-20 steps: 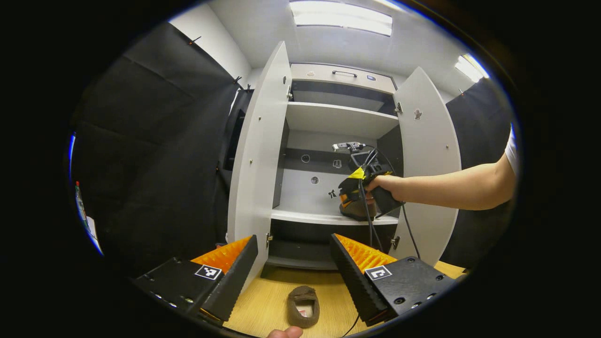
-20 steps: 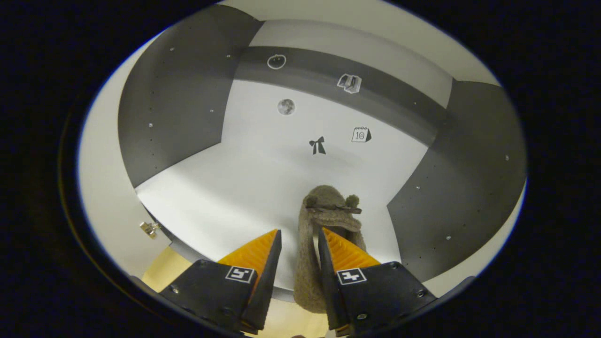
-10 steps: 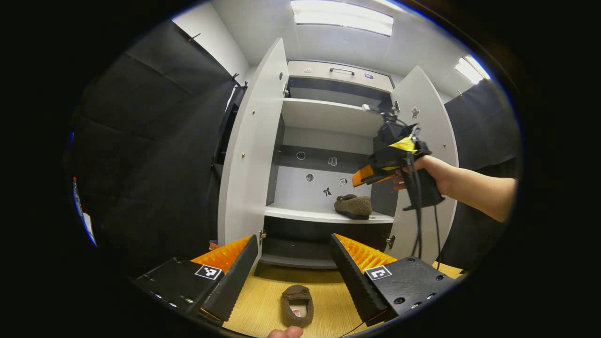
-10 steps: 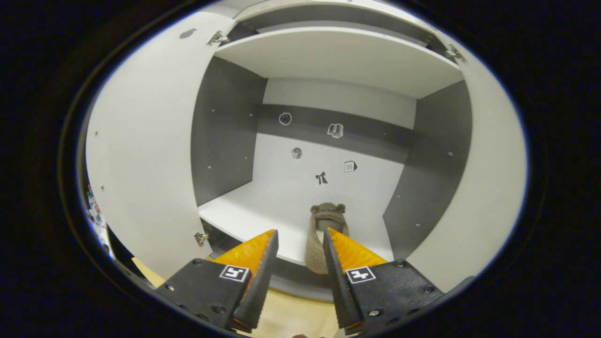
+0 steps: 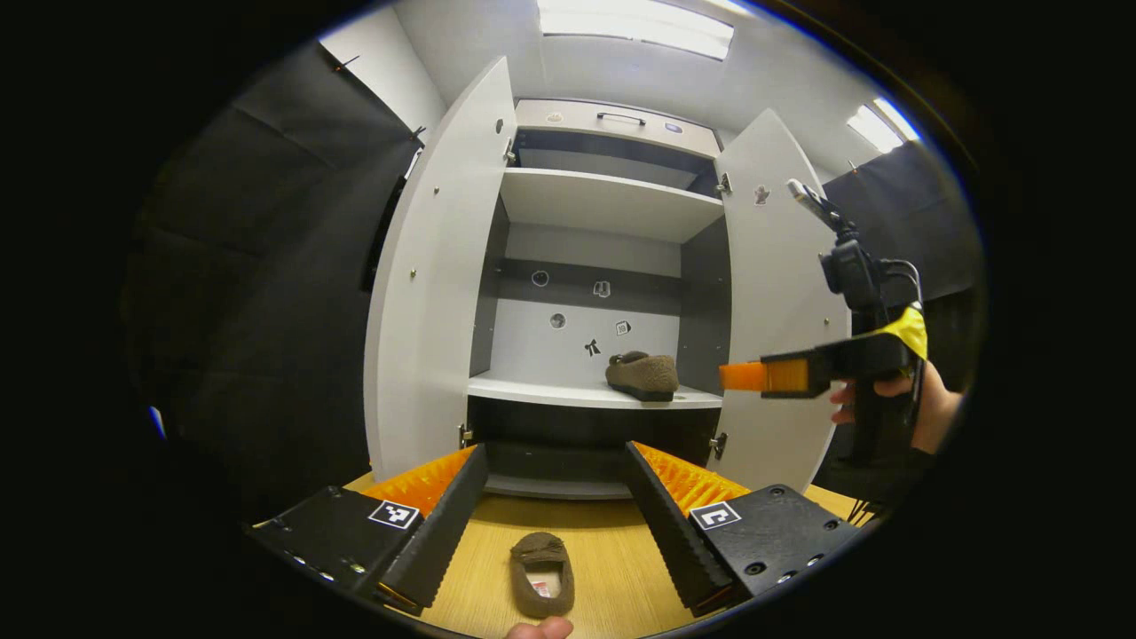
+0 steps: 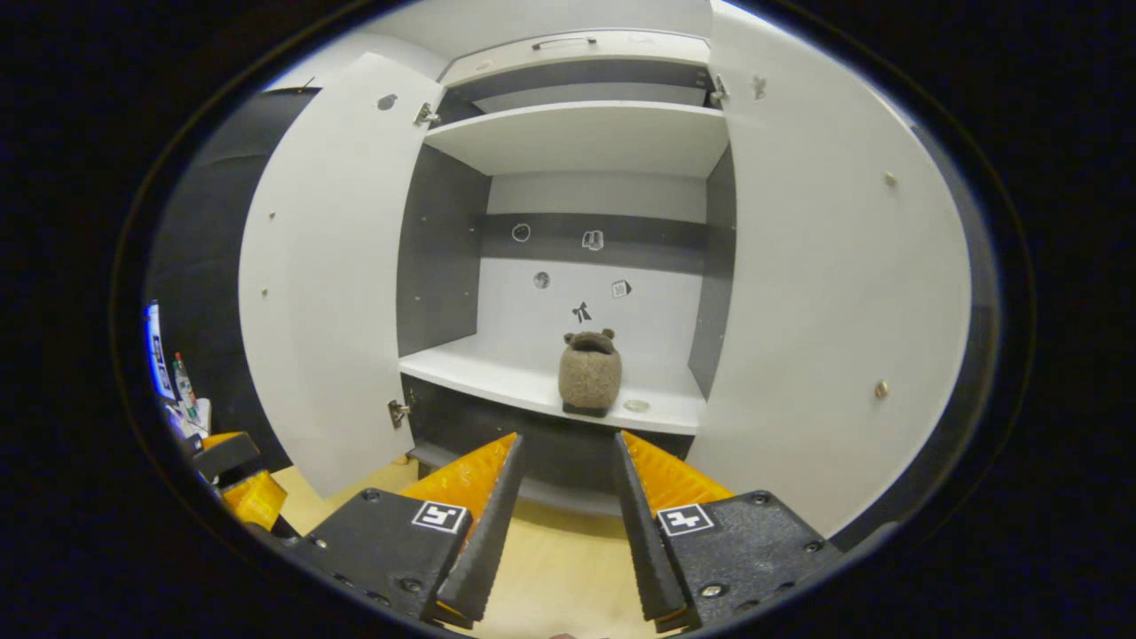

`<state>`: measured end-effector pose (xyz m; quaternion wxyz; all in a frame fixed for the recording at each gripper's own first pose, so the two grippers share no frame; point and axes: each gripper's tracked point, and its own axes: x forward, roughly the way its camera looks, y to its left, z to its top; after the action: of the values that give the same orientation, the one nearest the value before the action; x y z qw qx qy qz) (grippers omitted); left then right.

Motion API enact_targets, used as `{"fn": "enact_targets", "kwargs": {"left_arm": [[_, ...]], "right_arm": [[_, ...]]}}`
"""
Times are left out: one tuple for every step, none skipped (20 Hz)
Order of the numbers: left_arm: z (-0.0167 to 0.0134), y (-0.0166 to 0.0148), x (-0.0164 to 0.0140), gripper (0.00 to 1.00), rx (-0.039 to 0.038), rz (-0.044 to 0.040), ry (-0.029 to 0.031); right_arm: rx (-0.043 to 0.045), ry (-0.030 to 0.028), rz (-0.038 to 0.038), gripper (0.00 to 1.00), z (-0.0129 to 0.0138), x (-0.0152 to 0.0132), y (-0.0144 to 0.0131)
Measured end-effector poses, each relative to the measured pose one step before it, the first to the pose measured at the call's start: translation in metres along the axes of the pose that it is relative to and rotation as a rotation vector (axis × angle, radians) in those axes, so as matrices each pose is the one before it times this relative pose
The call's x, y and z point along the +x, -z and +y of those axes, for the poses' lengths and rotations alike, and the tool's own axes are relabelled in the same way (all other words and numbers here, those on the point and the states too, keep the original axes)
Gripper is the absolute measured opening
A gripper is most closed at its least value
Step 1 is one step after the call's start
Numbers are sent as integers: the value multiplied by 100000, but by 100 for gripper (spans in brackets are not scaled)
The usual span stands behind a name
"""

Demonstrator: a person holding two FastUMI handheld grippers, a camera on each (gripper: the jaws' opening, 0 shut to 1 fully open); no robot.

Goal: Grab one shoe with the right hand and put it into the shoe cabinet, grab the other shoe with the left hand and put it into the shoe cabinet; then close the right door with the right hand and the left door with the left hand.

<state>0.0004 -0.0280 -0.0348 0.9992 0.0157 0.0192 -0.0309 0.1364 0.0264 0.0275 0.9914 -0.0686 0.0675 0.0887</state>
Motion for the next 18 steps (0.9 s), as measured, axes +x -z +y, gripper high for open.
{"fn": "enact_targets", "kwargs": {"left_arm": [[-449,22,50,95,-668,188,1158],[-414,71,50,95,-302,45,924],[-118,209,60,95,132,597,73],[-244,268,26,95,-45,763,466],[-346,303,52,95,-93,628,731],[-223,275,3,95,98,939,356],[-85,311,-12,95,175,888,150],[-131,159,-17,95,43,740,69],[20,13,-94,95,-120,590,-126],[-1,150,44,95,-173,905,-25],[32,481,188,95,-122,1064,-77],[-23,366,80,95,-55,1087,-56],[-133,316,24,95,66,1348,57],[-136,418,-68,95,120,1432,-34],[-90,461,-18,95,152,1528,-40],[-12,567,42,95,95,1934,30],[-5,609,180,95,126,2474,66],[48,571,59,95,21,2219,-149]], "right_arm": [[1376,525,-1710,64,-91,-654,690],[816,1427,-1716,64,-212,-891,743],[383,1525,-2253,70,-274,-844,698],[-67,1482,-2237,64,-154,-819,555],[-247,1479,-2295,70,77,-794,596],[-606,1288,-1477,70,29,-822,602],[-182,1091,-1070,70,63,-907,625],[363,987,-568,66,100,-926,688],[963,819,-140,66,118,-860,843],[1448,697,232,70,-52,-786,864],[1600,611,398,70,-94,-788,849],[1495,800,740,70,-204,-654,787],[1262,538,582,68,-358,-588,761],[526,909,545,68,-472,-402,567],[236,1425,403,69,-548,-283,420],[317,1025,217,69,-355,-126,276],[950,926,-129,72,-358,-159,102],[1326,437,-396,71,-202,-171,-28]]}}
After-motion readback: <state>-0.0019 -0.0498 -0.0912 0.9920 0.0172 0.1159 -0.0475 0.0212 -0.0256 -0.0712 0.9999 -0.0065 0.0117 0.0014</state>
